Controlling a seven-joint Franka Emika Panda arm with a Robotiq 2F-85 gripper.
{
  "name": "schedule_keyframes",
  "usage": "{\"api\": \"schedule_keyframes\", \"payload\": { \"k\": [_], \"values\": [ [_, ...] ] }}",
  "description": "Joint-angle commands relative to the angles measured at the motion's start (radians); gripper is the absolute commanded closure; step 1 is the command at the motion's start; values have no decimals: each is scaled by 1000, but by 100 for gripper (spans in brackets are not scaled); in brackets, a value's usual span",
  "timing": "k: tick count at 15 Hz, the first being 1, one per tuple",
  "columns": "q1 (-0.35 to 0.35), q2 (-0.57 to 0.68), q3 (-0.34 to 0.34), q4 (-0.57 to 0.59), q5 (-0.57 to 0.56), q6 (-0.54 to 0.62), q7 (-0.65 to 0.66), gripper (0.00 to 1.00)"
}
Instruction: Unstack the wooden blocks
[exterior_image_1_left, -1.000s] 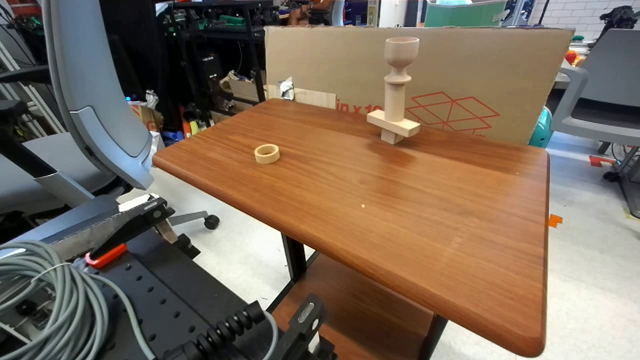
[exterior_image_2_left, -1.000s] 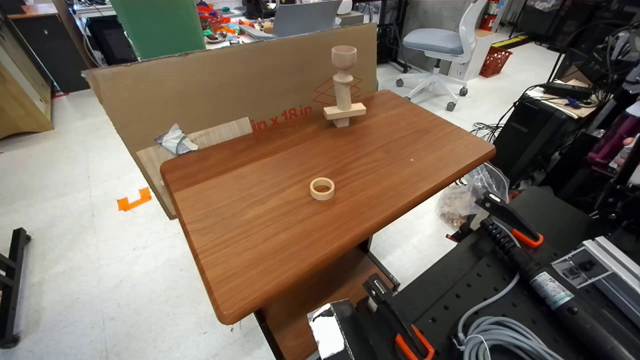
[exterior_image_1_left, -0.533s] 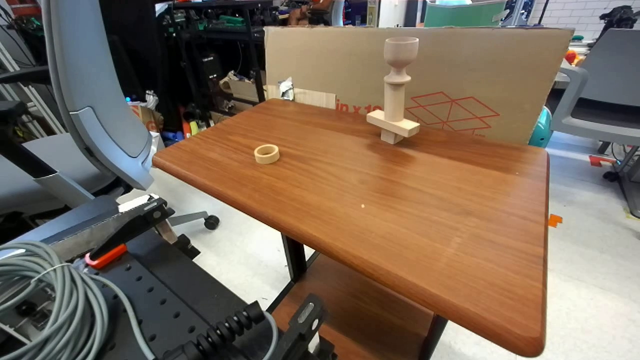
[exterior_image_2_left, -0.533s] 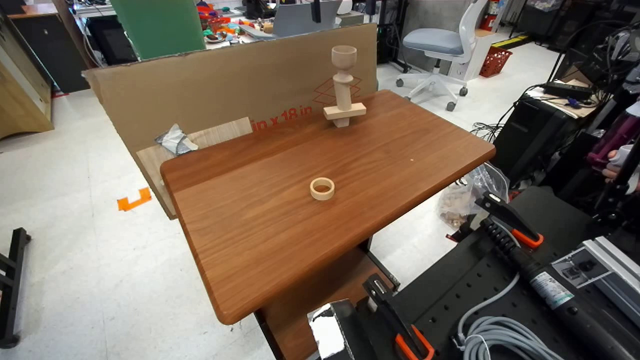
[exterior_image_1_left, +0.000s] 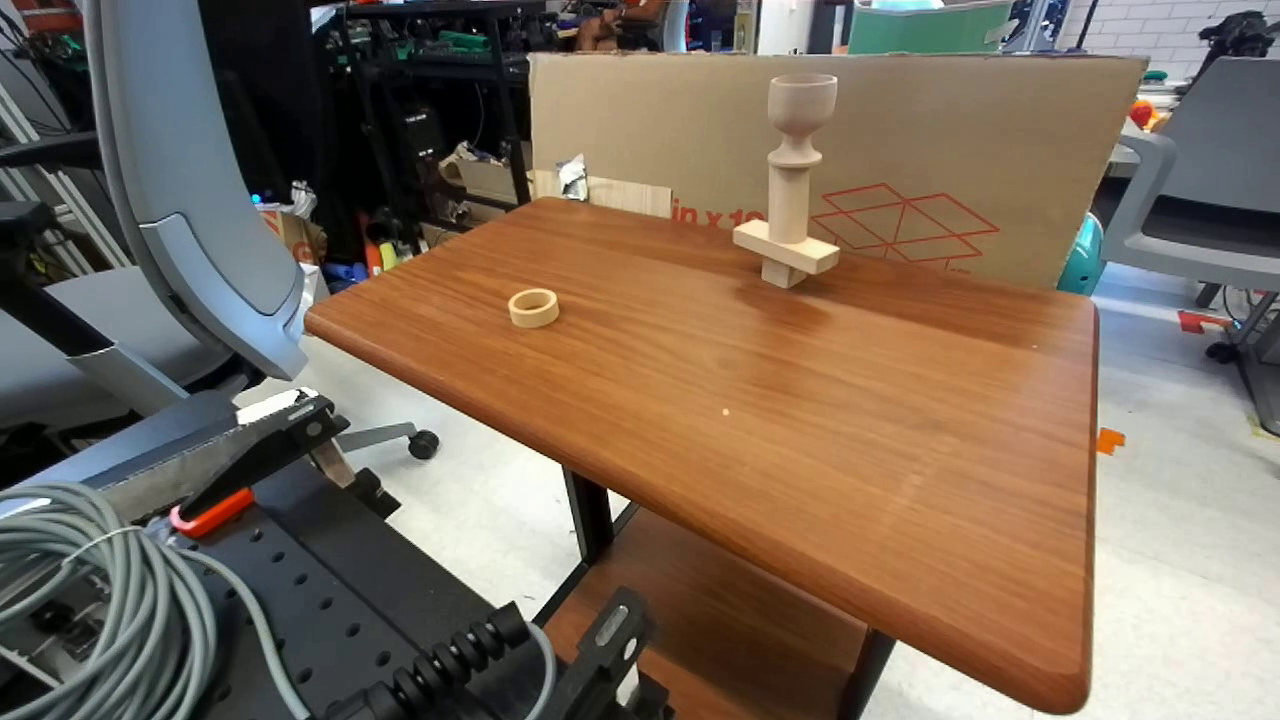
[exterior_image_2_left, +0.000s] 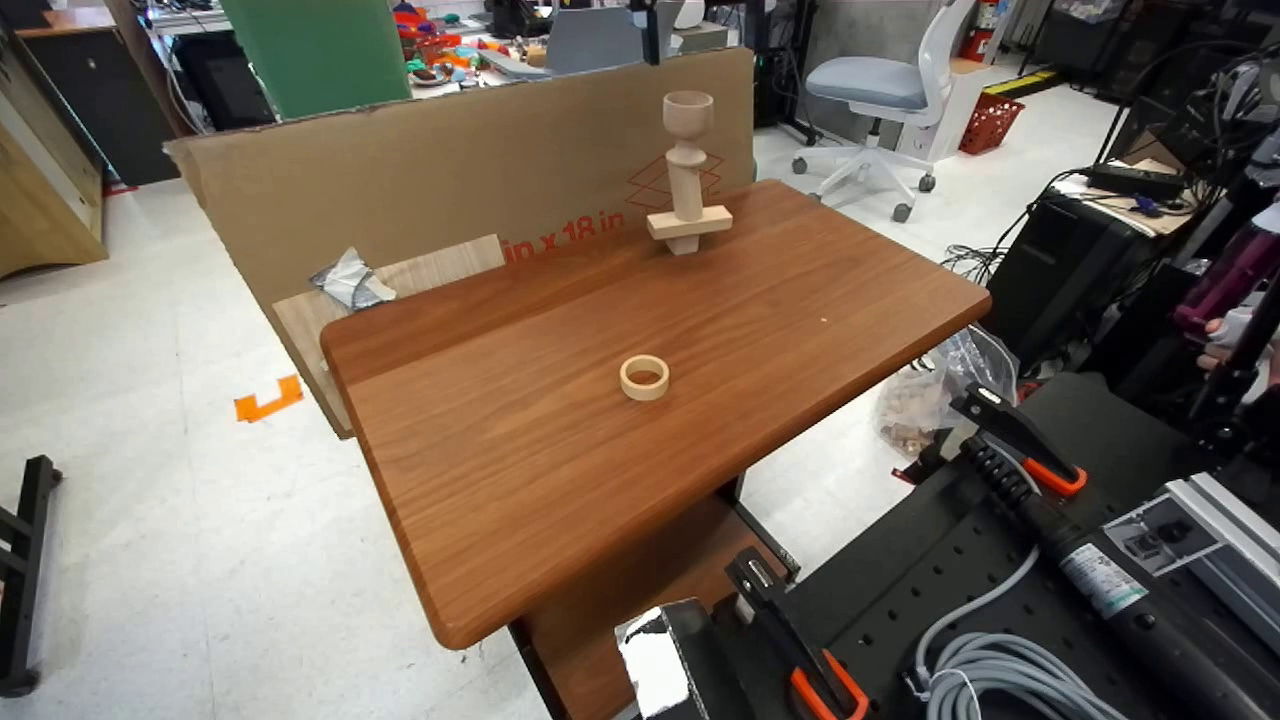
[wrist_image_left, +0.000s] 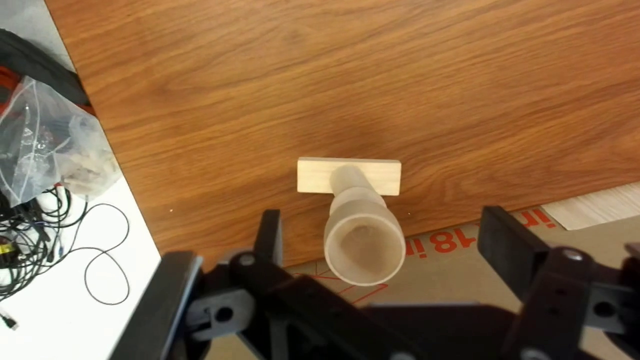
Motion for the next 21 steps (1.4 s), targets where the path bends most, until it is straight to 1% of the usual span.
{"api": "schedule_keyframes", "payload": {
  "k": [1,7,13,14,15,18,20,21],
  "values": [
    [-26,51,12,63,51,-34,-27,0],
    [-38,133,12,138,104,-45,-30,0],
    [-34,189,5,204,86,-74,-23,0],
    [-34,198,5,214,86,-83,-23,12],
    [-33,204,5,222,85,-92,-23,26],
    [-32,216,2,240,79,-109,-23,51],
    [-32,213,2,244,79,-114,-25,65],
    [-32,207,2,242,78,-112,-27,73]
  ]
}}
